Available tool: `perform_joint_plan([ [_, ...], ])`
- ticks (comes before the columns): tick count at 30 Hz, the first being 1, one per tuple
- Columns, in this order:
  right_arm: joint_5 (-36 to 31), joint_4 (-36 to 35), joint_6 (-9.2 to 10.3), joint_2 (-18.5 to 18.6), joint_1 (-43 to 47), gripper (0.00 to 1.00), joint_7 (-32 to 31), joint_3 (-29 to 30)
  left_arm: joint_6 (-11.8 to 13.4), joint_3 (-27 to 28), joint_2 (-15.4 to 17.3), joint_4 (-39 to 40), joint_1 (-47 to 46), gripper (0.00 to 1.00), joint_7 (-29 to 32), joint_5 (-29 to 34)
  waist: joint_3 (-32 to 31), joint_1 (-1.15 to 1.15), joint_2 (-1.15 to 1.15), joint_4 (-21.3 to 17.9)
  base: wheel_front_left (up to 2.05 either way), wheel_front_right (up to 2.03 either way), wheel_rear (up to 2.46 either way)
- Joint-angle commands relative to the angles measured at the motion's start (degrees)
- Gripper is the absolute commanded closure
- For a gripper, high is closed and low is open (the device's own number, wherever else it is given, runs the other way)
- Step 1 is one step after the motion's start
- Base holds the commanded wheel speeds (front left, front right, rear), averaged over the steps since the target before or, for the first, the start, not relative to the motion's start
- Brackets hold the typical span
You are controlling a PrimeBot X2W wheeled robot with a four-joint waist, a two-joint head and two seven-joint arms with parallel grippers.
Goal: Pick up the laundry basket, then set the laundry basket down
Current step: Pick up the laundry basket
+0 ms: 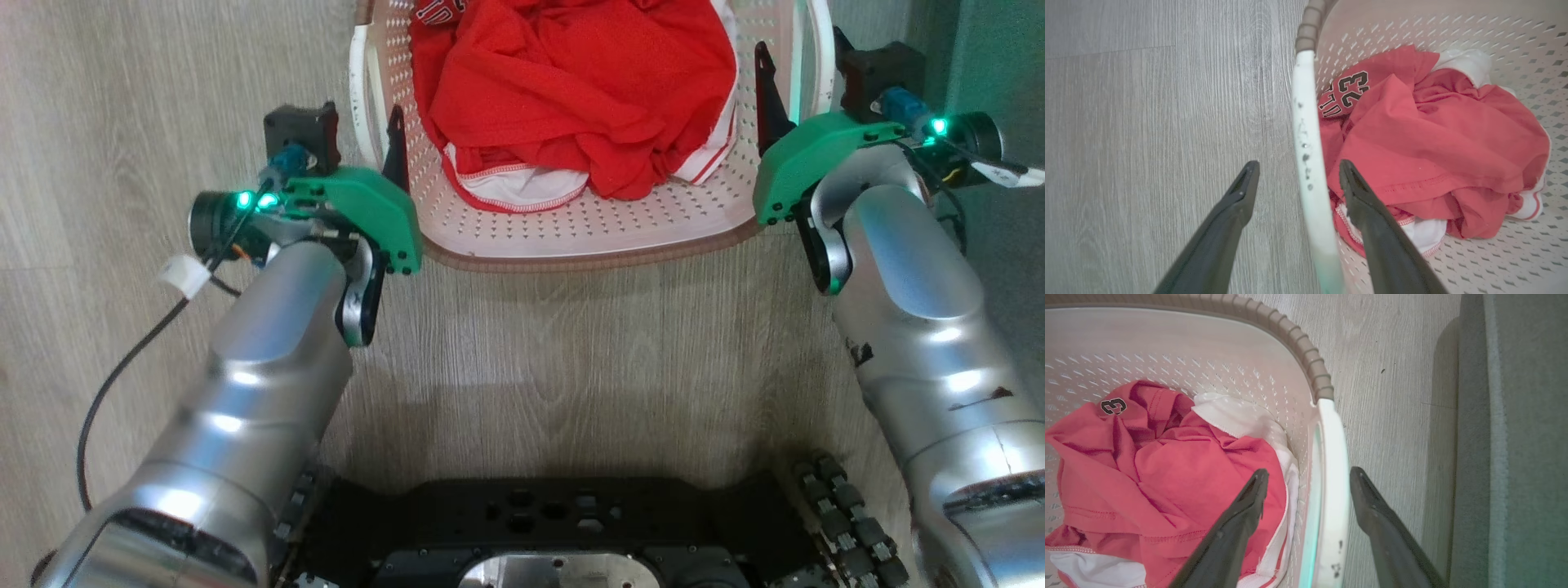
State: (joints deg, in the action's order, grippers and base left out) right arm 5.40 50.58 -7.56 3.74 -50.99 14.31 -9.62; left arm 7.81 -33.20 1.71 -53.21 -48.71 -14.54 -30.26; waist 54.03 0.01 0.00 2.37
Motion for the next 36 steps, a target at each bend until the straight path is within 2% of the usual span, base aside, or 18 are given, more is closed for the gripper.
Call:
perform_joint_plan([
  [1, 0.51, -0.27, 0.08, -0.86, 1.10, 0.00, 0.69, -1.30, 0.97, 0.19, 1.17, 0.07, -0.04, 0.00, -0.46, -0.67, 0.31, -0.01, 0.00, -0.07, 0.00, 0.00, 0.00],
  [5, 0.72, 0.39, 0.08, -0.86, 0.34, 0.00, 0.69, -1.49, 1.57, -1.05, 1.17, -0.09, -1.21, 0.00, -0.46, -1.64, 0.93, -0.01, 0.00, -0.18, 0.00, 0.00, 0.00],
  [7, 0.94, 0.94, 0.08, -0.86, -0.06, 0.09, 0.69, -1.69, 1.79, -1.68, 1.17, -0.21, -1.66, 0.00, -0.46, -2.00, 1.30, -0.01, 0.00, -0.23, 0.00, 0.00, 0.00],
  [8, 0.94, 0.94, 0.08, -0.86, -0.06, 0.09, 0.69, -1.69, 1.79, -1.68, 1.17, -0.21, -1.66, 0.00, -0.46, -2.00, 1.30, -0.01, 0.00, -0.23, 0.00, 0.00, 0.00],
  [12, 1.20, 2.15, 0.08, -0.86, -1.23, 0.22, 0.69, -1.90, 2.24, -2.80, 1.17, -0.49, -2.66, 0.00, -0.46, -2.62, 2.23, -0.01, 0.00, -0.21, 0.00, 0.00, 0.00],
  [14, 1.37, 2.82, 0.08, -0.86, -1.80, 0.29, 0.69, -1.92, 2.44, -3.30, 1.17, -0.58, -3.10, 0.05, -0.46, -2.89, 2.63, -0.01, 0.00, -0.12, 0.00, 0.00, 0.00],
  [15, 1.50, 3.17, 0.08, -0.86, -2.06, 0.45, 0.69, -1.94, 2.51, -3.54, 1.17, -0.60, -3.29, 0.14, -0.46, -3.03, 2.79, -0.01, 0.00, -0.05, 0.00, 0.00, 0.00],
  [16, 1.57, 3.54, 0.08, -0.86, -2.30, 0.52, 0.69, -1.98, 2.58, -3.75, 1.17, -0.60, -3.48, 0.25, -0.46, -3.17, 2.93, -0.01, 0.00, 0.02, 0.00, 0.00, 0.00],
  [17, 1.61, 3.99, 0.08, -0.86, -2.54, 0.56, 0.69, -2.07, 2.67, -3.94, 1.17, -0.59, -3.63, 0.41, -0.46, -3.31, 3.05, -0.01, 0.00, 0.10, 0.00, 0.00, 0.00],
  [18, 1.70, 4.35, 0.08, -0.86, -2.79, 0.60, 0.69, -2.14, 2.81, -4.12, 1.17, -0.62, -3.76, 0.53, -0.46, -3.45, 3.13, -0.01, 0.00, 0.17, 0.00, 0.00, 0.00],
  [19, 1.91, 4.71, 0.08, -0.86, -2.98, 0.65, 0.69, -2.23, 2.92, -4.30, 1.17, -0.66, -3.85, 0.71, -0.46, -3.59, 3.17, -0.01, 0.00, 0.22, 0.00, 0.00, 0.00],
  [20, 2.13, 5.06, 0.08, -0.86, -3.16, 0.71, 0.69, -2.35, 3.01, -4.48, 1.17, -0.71, -3.93, 0.89, -0.46, -3.72, 3.18, -0.01, 0.00, 0.27, 0.00, 0.00, 0.00],
  [21, 2.29, 5.38, 0.08, -0.86, -3.32, 0.81, 0.69, -2.46, 3.12, -4.63, 1.17, -0.76, -3.99, 1.00, -0.46, -3.84, 3.15, -0.01, 0.00, 0.31, 0.00, 0.00, 0.00],
  [22, 2.52, 5.69, 0.08, -0.86, -3.42, 1.00, 0.69, -2.61, 3.21, -4.77, 1.17, -0.80, -4.02, 1.00, -0.46, -3.95, 3.08, -0.01, 0.00, 0.36, 0.00, 0.00, 0.00],
  [36, 7.83, 9.38, 0.08, -0.86, -2.14, 1.00, 0.69, -6.20, 3.53, -5.42, 1.17, -2.84, -1.51, 1.00, -0.46, -4.70, -1.58, -0.01, 0.00, 0.12, 0.00, 0.00, 0.00],
])
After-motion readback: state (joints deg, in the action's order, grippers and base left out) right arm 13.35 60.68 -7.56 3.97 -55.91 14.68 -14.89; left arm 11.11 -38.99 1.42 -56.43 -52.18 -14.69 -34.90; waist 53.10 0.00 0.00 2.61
